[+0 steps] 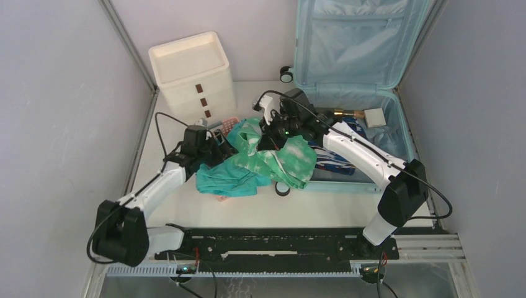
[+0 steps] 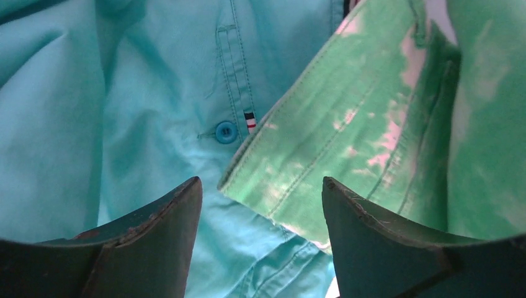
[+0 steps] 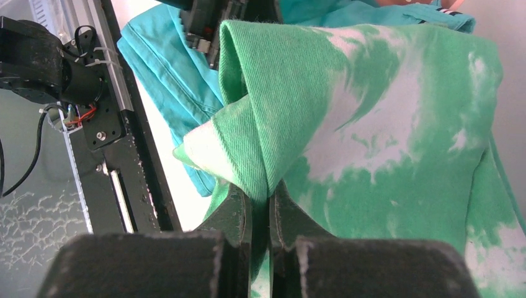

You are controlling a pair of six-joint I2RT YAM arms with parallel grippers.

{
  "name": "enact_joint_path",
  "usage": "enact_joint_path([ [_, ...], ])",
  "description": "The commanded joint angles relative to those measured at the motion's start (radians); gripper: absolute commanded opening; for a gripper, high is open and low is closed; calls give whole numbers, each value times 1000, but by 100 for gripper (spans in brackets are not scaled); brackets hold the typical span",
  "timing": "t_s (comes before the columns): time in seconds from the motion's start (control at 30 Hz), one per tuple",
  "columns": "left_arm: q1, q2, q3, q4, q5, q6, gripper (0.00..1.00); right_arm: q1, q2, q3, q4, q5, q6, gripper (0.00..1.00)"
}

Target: Open, take out, and arrange the luggage

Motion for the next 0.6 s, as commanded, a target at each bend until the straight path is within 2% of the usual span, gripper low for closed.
enact_joint_path([
  [0.0, 31, 110, 106, 61, 176, 137, 75, -15, -32, -7, 43, 9, -18, 0],
  [0.23, 55, 249, 179, -17, 228, 241, 74, -19, -30, -11, 51, -4, -15, 0],
  [0.3, 61, 268, 186, -22, 249, 249, 69, -19, -29, -11, 51, -7, -15, 0],
  [0.33, 63, 273, 188, -20, 265, 251, 62, -19, -31, -10, 51, -9, -15, 0],
  [0.47, 64, 248, 199, -18, 313, 246, 22, -18, -39, -10, 52, -8, -27, 0],
  [0.57, 65, 191, 209, -23, 319, 243, 1, -20, -52, -10, 51, -11, -38, 0],
])
